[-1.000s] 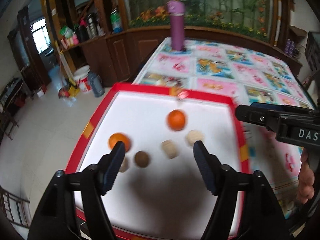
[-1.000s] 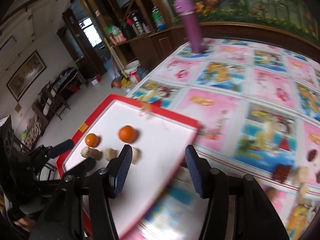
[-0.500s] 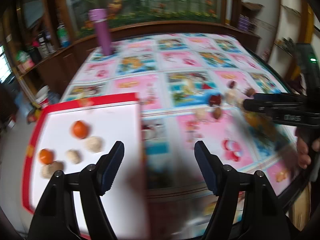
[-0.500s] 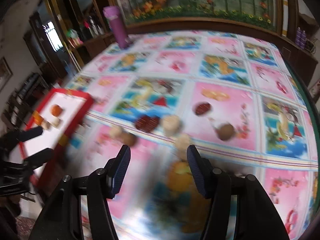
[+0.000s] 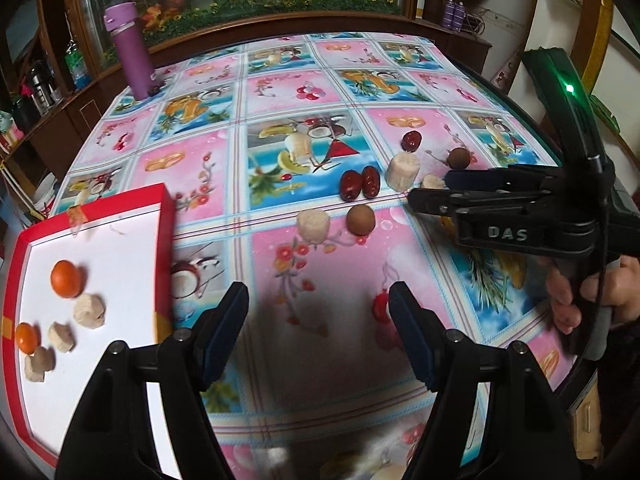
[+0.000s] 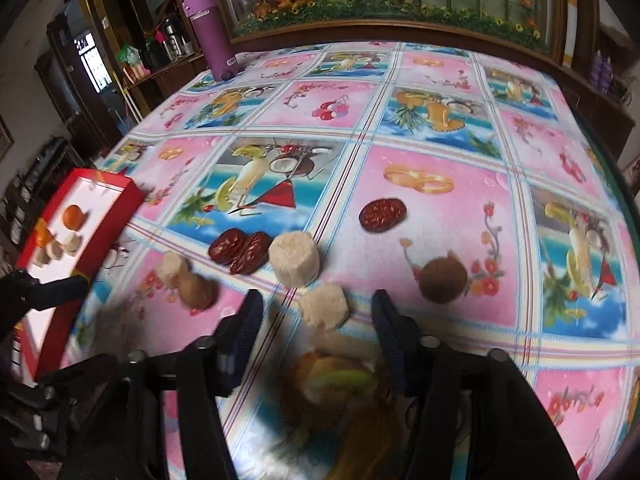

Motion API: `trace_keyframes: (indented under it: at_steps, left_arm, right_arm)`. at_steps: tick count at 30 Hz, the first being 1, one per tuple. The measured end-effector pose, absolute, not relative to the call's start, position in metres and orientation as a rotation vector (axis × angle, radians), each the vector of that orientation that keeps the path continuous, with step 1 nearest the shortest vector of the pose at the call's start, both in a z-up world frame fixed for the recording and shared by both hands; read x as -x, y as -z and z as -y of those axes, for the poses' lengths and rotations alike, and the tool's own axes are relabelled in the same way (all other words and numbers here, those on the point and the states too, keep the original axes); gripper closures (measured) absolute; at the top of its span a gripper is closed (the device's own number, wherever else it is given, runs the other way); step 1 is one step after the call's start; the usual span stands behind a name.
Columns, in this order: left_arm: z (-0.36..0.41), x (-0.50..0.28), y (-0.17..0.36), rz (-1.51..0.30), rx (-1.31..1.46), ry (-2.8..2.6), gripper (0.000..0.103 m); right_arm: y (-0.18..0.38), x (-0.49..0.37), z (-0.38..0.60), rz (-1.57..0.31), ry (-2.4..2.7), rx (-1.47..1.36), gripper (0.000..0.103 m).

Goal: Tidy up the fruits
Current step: 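Move both tools back over the remaining fruits, then grasp another round white rice cake with the right gripper while the left grasps a brown round fruit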

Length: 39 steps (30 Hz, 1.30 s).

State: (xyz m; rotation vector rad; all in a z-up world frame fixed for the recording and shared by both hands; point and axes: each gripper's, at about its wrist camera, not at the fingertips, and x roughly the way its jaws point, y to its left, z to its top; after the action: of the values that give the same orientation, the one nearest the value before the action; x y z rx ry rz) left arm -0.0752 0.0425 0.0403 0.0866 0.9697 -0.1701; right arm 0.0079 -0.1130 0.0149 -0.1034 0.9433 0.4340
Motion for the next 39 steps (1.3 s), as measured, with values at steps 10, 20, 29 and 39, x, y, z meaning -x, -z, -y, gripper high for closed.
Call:
trace_keyframes:
  at_steps: [10, 20, 29, 39]
  left_arm:
    - [-0.026, 0.05, -0.035, -0.992, -0.048, 0.201, 0.041]
    - [-0.011, 0.021, -0.027, -0.976, -0.089, 0.259, 0.053]
    - [-0.01, 0.018, -0.014, -0.997, -0.088, 0.331, 0.068]
    - [-0.016, 0.018, -0.014, -0.991, -0.025, 0.299, 0.08]
  right_arm:
    - [-0.016, 0.005, 0.13, -0.941, -0.445, 0.082, 0.079]
    - [-0.015, 0.017, 0.142, -0.941, -0.474, 0.05, 0.079]
    - [-0.015, 0.016, 0.144, -0.945, -0.48, 0.027, 0.079]
    - [-0.016, 0.017, 0.14, -0.956, -0.459, 0.028, 0.08]
